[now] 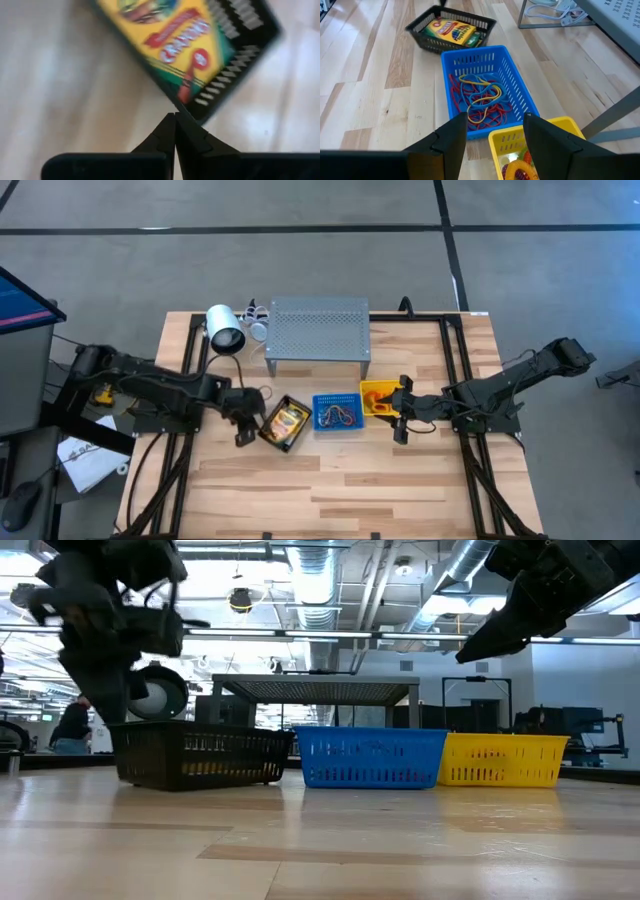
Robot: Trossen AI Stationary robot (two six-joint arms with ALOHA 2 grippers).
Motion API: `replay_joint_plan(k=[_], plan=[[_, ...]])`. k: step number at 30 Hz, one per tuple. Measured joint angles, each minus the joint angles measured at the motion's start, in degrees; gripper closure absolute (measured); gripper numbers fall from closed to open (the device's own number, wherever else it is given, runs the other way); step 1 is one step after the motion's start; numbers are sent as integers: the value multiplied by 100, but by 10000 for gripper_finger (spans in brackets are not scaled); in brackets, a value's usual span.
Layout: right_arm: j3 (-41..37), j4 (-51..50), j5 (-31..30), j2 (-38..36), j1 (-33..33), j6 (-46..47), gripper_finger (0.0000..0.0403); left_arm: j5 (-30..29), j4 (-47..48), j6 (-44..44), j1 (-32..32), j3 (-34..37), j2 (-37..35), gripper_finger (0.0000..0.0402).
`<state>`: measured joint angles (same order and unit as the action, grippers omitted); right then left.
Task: Pick & Place Office Desk Supplies
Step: Put the black bin on the shelf
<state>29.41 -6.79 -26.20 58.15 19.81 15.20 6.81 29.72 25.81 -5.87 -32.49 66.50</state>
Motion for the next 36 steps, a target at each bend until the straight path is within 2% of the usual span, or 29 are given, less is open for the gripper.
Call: replay_joint_plan(k=[6,14,22,26,31,36], plan=[[1,0,2,0,0,97,214,-40,-783,169,-625,0,0,401],[0,52,44,0,61,225,214,-258,-772,245,-861,0,0,401],[0,732,46,0,238,135,214,-269,-792,-688,-963,-377,-161,401],[2,804,19,0,219,141,214,65,-728,-1337,-892,-508,-395,395],[2,1071,-297,2,219,177,214,835,-391,-1389,-547,-632,-594,363],[0,1338,-415,22,219,177,214,1208,-221,-1397,-460,-831,-649,294]])
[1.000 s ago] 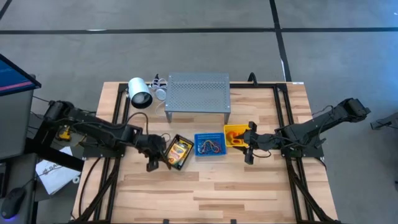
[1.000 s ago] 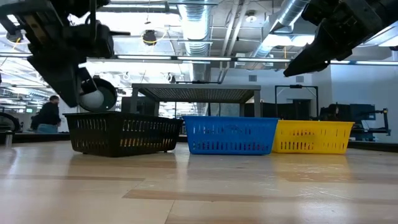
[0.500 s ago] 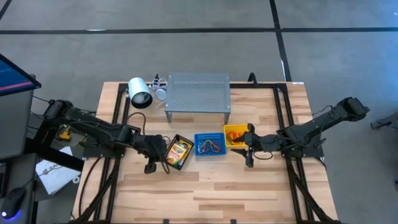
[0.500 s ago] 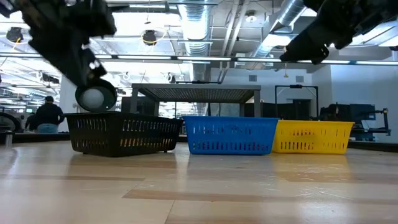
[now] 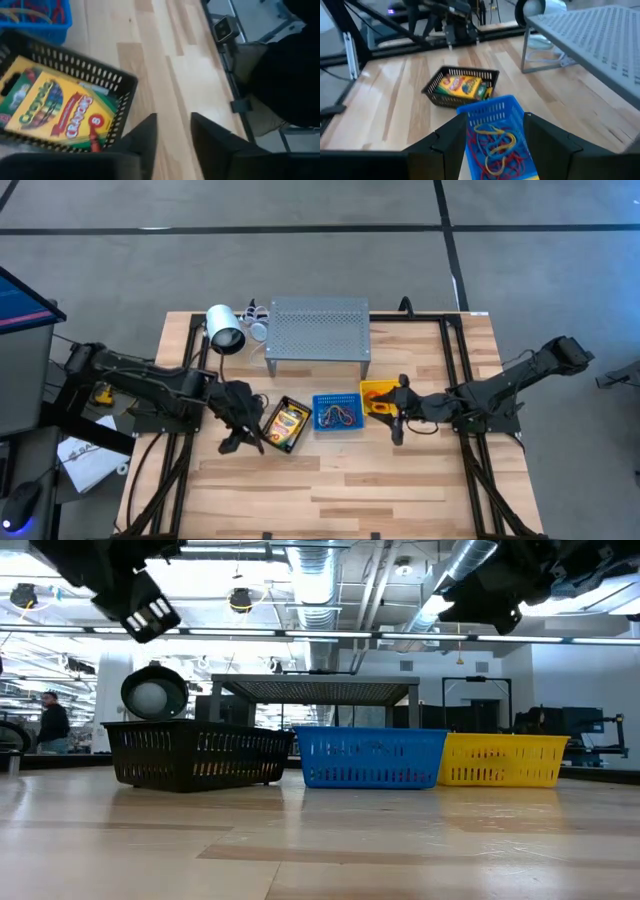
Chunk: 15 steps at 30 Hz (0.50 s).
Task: Pick & Place Office Desk Supplies
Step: Put the black bin on the shelf
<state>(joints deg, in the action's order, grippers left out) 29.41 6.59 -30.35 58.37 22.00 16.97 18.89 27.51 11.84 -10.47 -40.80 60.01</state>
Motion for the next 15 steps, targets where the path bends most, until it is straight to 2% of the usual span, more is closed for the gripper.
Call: replay_joint_plan(k=[4,7,12,15], plan=[[0,334,5,121,11,3,214,-117,-95,-182,-246,-203,136,233],[0,524,18,270,11,3,214,-614,68,-477,-590,-366,319,205],[0,896,26,643,11,20,214,-1450,627,-991,-1131,-756,802,195],[0,1118,26,895,11,45,214,-1723,802,-1150,-1303,-981,1119,198]])
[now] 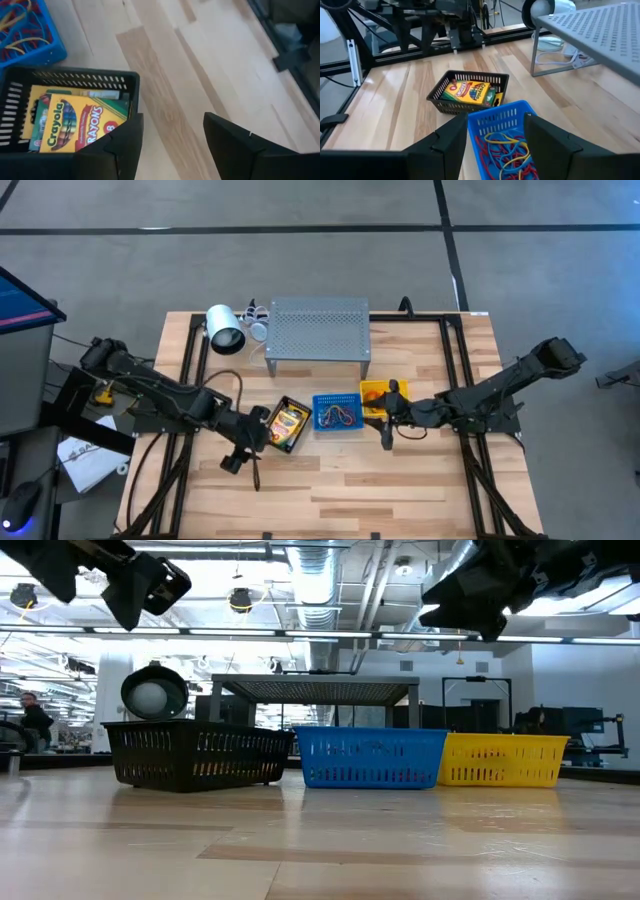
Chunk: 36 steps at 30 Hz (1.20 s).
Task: Pick & Place Office Desk Supplies
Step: Put the black bin on the shelf
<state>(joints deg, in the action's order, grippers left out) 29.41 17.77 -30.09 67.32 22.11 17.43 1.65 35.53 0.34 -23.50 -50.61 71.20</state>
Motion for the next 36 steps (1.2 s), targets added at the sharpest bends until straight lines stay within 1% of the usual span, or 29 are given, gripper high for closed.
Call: replay_joint_plan(k=[3,8,14,16,23,31,36], plan=[[-2,173,0,217,0,20,214,-29,38,-16,-51,-197,324,198],[-7,512,2,469,26,16,214,-33,389,-15,-55,-448,884,199],[-4,515,3,494,135,12,214,-39,504,-44,28,-538,1440,205],[-3,542,3,483,161,-22,214,-119,528,-37,76,-538,1562,207],[-2,536,4,480,229,-32,214,-548,520,-51,115,-540,1709,214],[-2,534,2,482,225,-45,214,-560,488,-57,115,-540,1720,226],[-2,532,2,482,225,-45,214,-555,347,-58,115,-544,1859,224]])
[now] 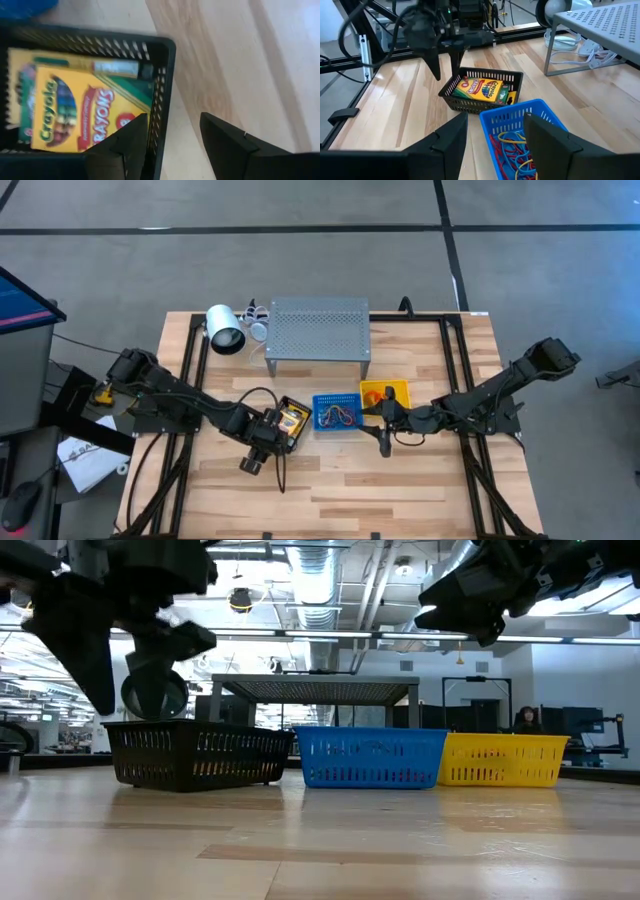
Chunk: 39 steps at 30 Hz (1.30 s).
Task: Pick & Place Office Desk Supplies
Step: Put the black bin on the shelf
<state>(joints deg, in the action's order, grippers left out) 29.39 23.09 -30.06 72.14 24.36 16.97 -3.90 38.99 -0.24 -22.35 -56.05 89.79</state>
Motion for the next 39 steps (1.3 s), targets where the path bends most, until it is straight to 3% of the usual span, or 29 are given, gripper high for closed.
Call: replay_joint_plan(k=[12,27,39], plan=[[2,-20,1,2,0,0,214,76,-28,-86,38,6,228,230],[2,-31,2,2,0,2,214,83,-27,-89,310,6,228,335],[2,-28,2,2,2,-24,214,347,-40,-100,328,59,455,355]])
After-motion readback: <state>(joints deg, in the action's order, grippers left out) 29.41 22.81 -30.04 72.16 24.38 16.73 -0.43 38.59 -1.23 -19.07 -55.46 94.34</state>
